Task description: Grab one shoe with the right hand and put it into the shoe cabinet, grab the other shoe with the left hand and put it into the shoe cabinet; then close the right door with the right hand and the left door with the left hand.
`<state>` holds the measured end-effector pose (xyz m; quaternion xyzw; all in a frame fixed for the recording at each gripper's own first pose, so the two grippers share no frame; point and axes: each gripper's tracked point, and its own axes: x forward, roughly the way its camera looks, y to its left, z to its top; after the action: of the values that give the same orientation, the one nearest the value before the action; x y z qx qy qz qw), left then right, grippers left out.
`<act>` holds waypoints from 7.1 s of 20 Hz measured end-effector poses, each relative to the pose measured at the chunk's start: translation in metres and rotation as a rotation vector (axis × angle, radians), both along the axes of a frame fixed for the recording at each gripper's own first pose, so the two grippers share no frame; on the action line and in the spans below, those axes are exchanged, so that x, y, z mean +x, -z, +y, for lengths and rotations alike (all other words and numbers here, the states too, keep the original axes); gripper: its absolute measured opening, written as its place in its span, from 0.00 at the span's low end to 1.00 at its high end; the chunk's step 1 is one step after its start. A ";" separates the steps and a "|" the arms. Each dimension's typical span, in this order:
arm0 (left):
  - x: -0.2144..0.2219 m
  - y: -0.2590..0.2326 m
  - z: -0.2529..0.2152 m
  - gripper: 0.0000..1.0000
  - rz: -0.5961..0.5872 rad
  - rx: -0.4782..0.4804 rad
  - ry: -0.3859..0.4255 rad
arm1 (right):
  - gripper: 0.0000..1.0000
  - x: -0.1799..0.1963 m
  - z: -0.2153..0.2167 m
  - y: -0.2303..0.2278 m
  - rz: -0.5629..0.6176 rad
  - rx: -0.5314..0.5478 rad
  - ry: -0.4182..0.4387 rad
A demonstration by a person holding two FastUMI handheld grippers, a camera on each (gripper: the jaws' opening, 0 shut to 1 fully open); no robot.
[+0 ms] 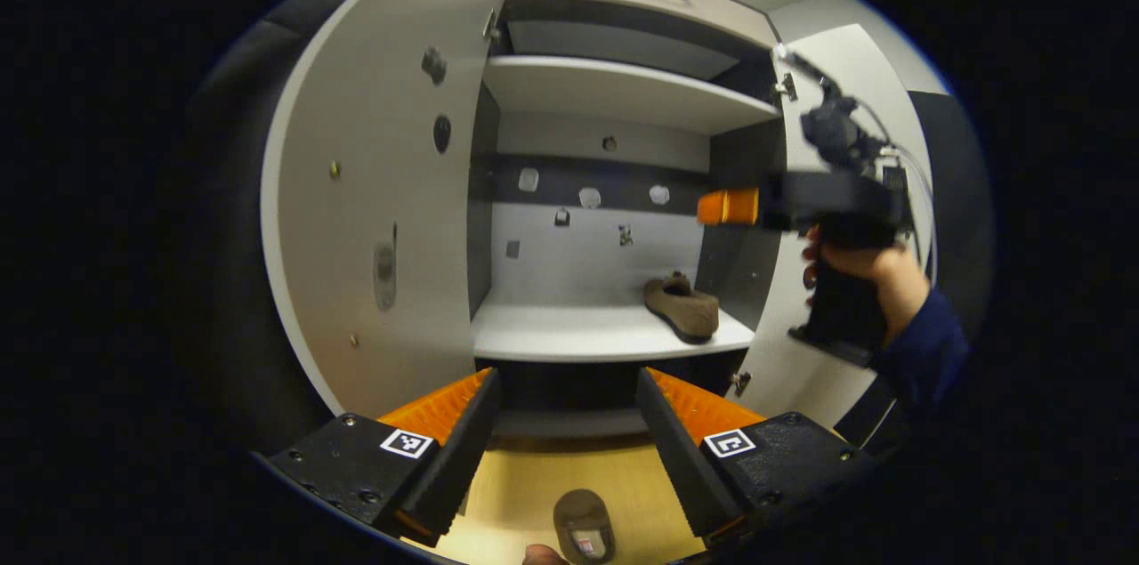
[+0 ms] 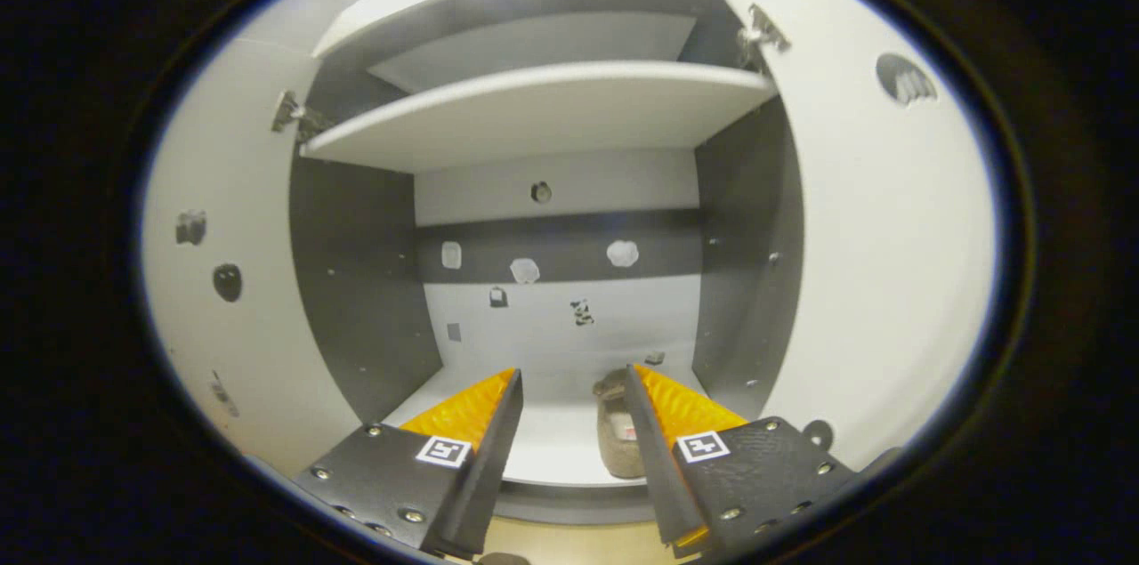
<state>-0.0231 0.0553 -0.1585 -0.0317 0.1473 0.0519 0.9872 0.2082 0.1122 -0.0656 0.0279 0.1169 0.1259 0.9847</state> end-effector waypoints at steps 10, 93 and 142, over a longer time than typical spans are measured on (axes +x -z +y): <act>-0.047 0.195 -0.006 0.98 0.422 -0.042 0.083 | 0.69 -0.073 -0.041 -0.066 -0.104 -0.001 0.054; 0.300 0.023 0.090 0.01 0.200 -0.091 -0.135 | 0.70 -0.227 -0.261 -0.037 -0.096 -0.248 0.541; 0.166 -0.120 0.033 0.90 -0.039 -0.021 0.177 | 0.76 -0.175 -0.275 -0.014 -0.022 -0.164 0.447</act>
<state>0.1434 0.0879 -0.0381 -0.0298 0.1307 -0.0379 0.9902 0.0327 -0.1625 -0.0513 -0.0286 0.1070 -0.1047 0.9883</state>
